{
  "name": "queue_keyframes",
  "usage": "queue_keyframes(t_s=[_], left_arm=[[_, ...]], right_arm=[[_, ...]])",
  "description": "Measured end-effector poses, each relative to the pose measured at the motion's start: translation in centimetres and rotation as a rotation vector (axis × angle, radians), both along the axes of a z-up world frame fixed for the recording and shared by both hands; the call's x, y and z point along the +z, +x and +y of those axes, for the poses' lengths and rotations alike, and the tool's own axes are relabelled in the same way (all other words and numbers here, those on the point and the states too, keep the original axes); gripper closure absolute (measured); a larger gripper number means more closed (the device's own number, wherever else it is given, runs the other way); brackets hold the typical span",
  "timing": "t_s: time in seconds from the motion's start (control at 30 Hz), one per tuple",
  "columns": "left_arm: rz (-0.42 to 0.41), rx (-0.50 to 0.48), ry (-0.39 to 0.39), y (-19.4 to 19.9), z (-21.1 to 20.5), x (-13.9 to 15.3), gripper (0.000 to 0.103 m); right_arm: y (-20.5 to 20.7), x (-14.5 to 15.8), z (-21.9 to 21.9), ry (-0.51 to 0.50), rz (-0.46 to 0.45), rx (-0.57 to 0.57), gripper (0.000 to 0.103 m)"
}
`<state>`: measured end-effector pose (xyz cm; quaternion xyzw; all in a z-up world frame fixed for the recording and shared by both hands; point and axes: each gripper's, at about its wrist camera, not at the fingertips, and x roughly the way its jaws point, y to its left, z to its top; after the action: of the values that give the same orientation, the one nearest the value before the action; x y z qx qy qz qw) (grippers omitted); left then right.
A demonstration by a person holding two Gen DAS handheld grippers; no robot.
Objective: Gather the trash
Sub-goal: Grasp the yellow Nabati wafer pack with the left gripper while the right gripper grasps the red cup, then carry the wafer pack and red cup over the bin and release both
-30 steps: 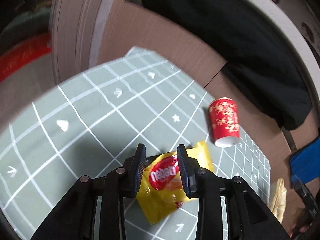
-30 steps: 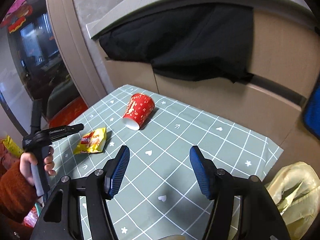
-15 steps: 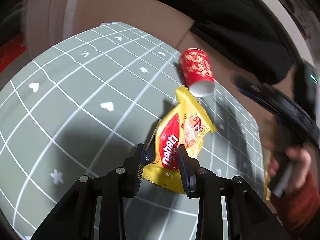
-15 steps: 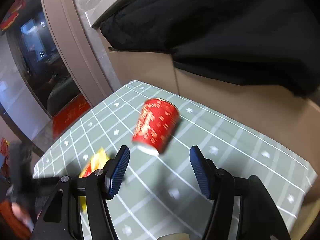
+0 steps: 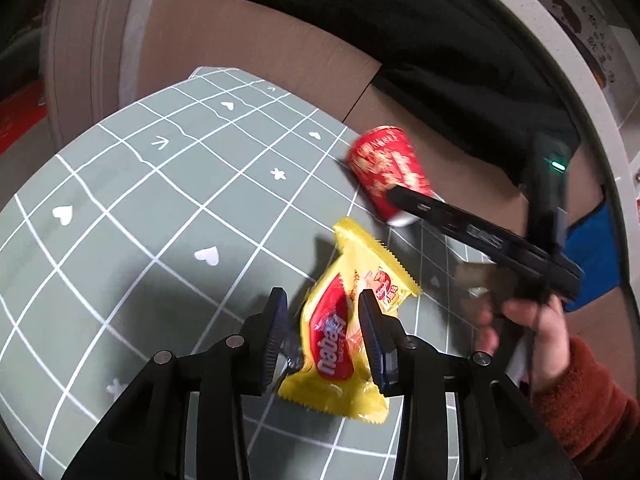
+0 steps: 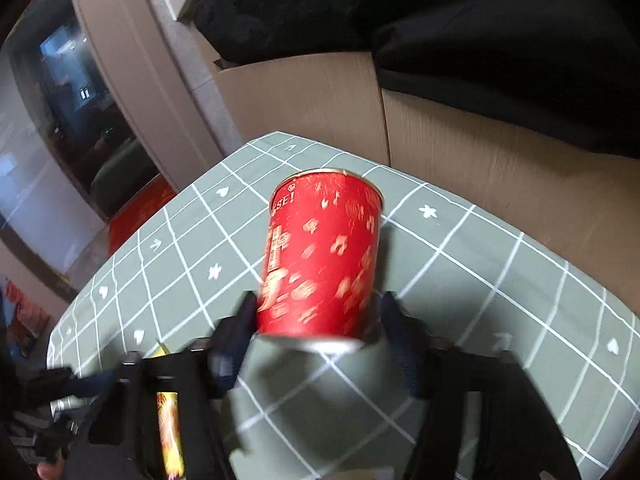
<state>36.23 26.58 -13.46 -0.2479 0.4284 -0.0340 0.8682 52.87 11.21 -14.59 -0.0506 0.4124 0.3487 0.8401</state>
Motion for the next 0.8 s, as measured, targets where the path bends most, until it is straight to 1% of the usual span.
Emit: queue_keyframes(t_s=[0.1,0.2,0.33,0.4,0.47,0.53,0.6,0.63,0.67,0.73,0.8], left_arm=[[0.023,-0.016,0.026,1.0,-0.5,-0.6,0.063],[0.061,-0.028,0.049,1.7,-1.3,-1.3,0.063],[0.066,-0.002,0.103,2.0,-2.5,-1.3,0.063],[0.071,0.003,0.139,2.4,-3.1,-1.4,0.063],[0.077,-0.023,0.194,3.0,-4.2,-1.3,0.063],[0.080,-0.054,0.228,3.3,-5.0,-1.3,0.063],[0.079,-0.092,0.240,3.2,-5.9,-1.3,0.063],[0.074,-0.117,0.241,3.1,-6.4,-1.3,0.071],[0.069,-0.128,0.256,2.8,-6.9,-1.2,0.084],[0.061,-0.137,0.281,2.2,-7.9,-1.1,0.095],[0.037,-0.132,0.284,1.7,-8.8,-0.5,0.097]], right_arm=[[-1.2,1.1,-2.2,-0.004,-0.022,-0.009,0.052],[-3.1,2.5,-5.5,-0.019,-0.036,-0.034,0.052],[-5.9,3.7,-9.4,-0.055,-0.078,-0.050,0.052],[-6.8,4.0,-10.8,-0.062,-0.083,-0.058,0.052],[-8.1,4.4,-12.8,-0.049,-0.075,-0.069,0.052],[-9.0,4.7,-14.3,-0.032,-0.073,-0.084,0.052],[-10.0,4.9,-15.5,-0.029,-0.085,-0.099,0.052],[-10.3,4.9,-15.8,-0.029,-0.090,-0.103,0.052],[-10.7,5.0,-16.5,-0.028,-0.094,-0.110,0.052],[-11.3,5.1,-17.4,-0.018,-0.091,-0.119,0.052],[-11.8,5.1,-18.4,-0.006,-0.090,-0.131,0.052]])
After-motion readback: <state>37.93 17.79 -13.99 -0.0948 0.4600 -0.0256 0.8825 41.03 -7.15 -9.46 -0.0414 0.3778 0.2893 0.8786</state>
